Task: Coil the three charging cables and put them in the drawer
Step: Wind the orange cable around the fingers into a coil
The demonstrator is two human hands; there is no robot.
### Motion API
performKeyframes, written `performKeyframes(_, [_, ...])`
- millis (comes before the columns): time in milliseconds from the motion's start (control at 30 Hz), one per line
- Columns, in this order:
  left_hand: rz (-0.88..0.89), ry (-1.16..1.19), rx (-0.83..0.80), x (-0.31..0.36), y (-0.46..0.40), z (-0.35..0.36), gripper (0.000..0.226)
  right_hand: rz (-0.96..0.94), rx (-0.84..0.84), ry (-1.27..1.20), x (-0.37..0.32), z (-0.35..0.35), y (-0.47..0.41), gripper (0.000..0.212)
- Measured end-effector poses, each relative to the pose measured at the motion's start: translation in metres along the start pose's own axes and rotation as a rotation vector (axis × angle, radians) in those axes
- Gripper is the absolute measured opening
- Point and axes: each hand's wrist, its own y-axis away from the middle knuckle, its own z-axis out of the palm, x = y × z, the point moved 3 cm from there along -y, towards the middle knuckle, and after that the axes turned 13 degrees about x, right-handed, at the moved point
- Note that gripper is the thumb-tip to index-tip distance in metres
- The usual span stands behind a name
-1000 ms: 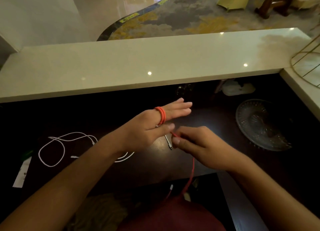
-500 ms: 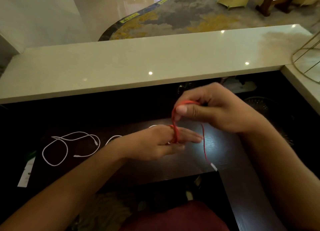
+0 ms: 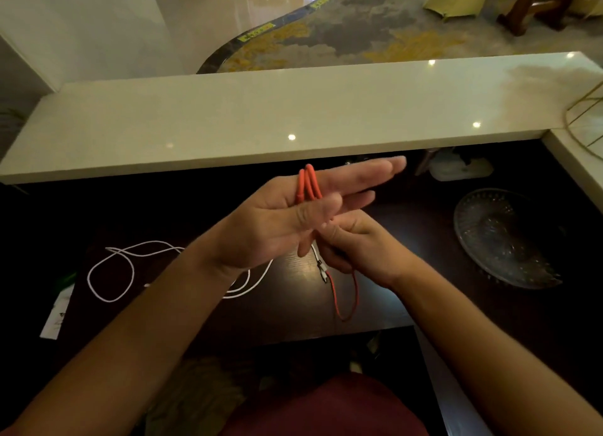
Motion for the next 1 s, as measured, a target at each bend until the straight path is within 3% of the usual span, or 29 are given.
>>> performKeyframes(167, [-0.004, 0.024, 0.077, -0.011, -0.011, -0.003, 0.068, 0.008, 0.021, 0.339, -0.003, -0.008, 0.015, 0.038])
performKeyframes(267, [0.01, -0.01, 0.119, -0.018, -0.016, -0.009, 0.073, -0.126, -0.016, 0.656, -0.016, -0.01, 0.022, 0.031])
performKeyframes(367, [-0.037, -0.108, 0.129, -0.025, -0.015, -0.015, 0.073, -0.276, -0.067, 0.776, -0.043, -0.02, 0.027, 0.02])
performKeyframes(467, [-0.136, -0.201, 0.037, -0.033, -0.005, -0.014, 0.069, -0.295, -0.077, 0.703, -0.064, -0.037, 0.027, 0.016])
performKeyframes(633, [-0.171, -0.305, -0.029, -0.031, 0.0, -0.001, 0.036, -0.324, -0.079, 0.662, -0.079, -0.054, 0.018, 0.017])
performKeyframes(733, [-0.257, -0.348, -0.203, -0.042, 0.001, 0.01, 0.031, -0.285, -0.207, 0.594, -0.08, -0.052, 0.014, 0.015])
performKeyframes(833, [-0.338, -0.286, -0.387, -0.044, 0.005, 0.024, 0.026, -0.254, -0.229, 0.474, -0.075, -0.051, 0.0, 0.016])
performKeyframes(900, [-0.278, -0.257, -0.434, -0.037, 0.006, 0.029, 0.025, -0.2, -0.223, 0.316, -0.069, -0.052, -0.01, 0.018])
performKeyframes(1000, [-0.118, -0.241, -0.352, -0.01, 0.006, 0.028, 0.028, -0.107, -0.166, 0.084, -0.045, -0.05, -0.018, 0.036])
